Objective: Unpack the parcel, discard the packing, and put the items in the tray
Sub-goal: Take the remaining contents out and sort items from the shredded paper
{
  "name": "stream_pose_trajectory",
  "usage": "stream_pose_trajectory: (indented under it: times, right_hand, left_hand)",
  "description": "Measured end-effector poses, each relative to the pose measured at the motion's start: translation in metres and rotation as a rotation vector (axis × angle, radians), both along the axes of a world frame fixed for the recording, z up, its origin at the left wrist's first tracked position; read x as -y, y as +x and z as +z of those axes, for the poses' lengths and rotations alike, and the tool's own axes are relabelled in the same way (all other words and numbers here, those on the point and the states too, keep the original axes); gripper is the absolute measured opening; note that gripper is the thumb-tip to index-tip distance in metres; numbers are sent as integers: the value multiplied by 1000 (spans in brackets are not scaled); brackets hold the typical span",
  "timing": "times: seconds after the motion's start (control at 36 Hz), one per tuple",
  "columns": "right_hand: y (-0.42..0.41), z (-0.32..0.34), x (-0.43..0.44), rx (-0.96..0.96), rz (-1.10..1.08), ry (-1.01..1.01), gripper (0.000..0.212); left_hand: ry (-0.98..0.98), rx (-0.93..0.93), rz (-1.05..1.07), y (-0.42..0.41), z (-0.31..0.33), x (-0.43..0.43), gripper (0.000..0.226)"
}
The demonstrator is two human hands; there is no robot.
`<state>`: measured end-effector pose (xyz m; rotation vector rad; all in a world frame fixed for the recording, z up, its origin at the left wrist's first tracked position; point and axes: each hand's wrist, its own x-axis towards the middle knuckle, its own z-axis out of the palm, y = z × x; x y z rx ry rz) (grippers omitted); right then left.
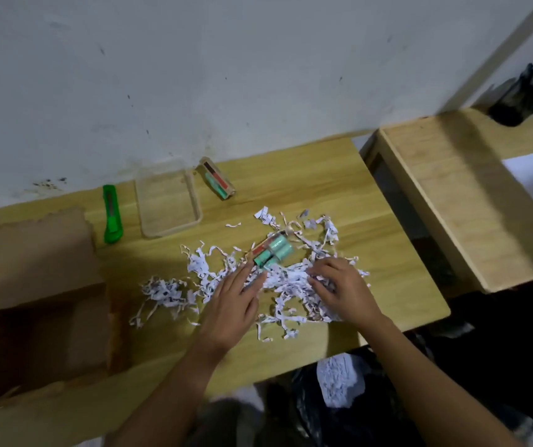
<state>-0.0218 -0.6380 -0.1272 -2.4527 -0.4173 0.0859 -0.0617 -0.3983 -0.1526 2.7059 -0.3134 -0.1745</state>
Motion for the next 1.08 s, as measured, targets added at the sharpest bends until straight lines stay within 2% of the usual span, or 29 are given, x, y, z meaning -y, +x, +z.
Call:
stream_pose_trajectory:
  times: [0.19,0.33,0.42,0.56,0.61,0.75,0.89,1.08]
  right_hand:
    - [-7,11,16,-60,-115,102,19]
    - [18,33,-4,34,-143,171,17]
    - [41,38,-26,19,-25,92,20]
    - [65,42,-62,-184,274,-223,61]
    - [72,41,-68,-214,334,-318,70]
    - [80,37,-70,-172,347,-378,61]
    - [79,35,-68,-154,242,-305,59]
    - [83,44,-62,-106,97,-50,57]
  left_hand:
    - [30,22,-20,-16,-5,2,46]
    - [38,63,-16,-19,-3,-2,43]
    - [44,86,4,-21,-3,-5,42]
    - [62,90,45,-22,-6,-9,40]
    - [73,74,64,-23,-7,-11,41]
    - [102,38,38,-25,-10,-15,48]
    - [138,22,39,-25,-7,-17,51]
    - [181,-49,75,-20,-8,-14,53]
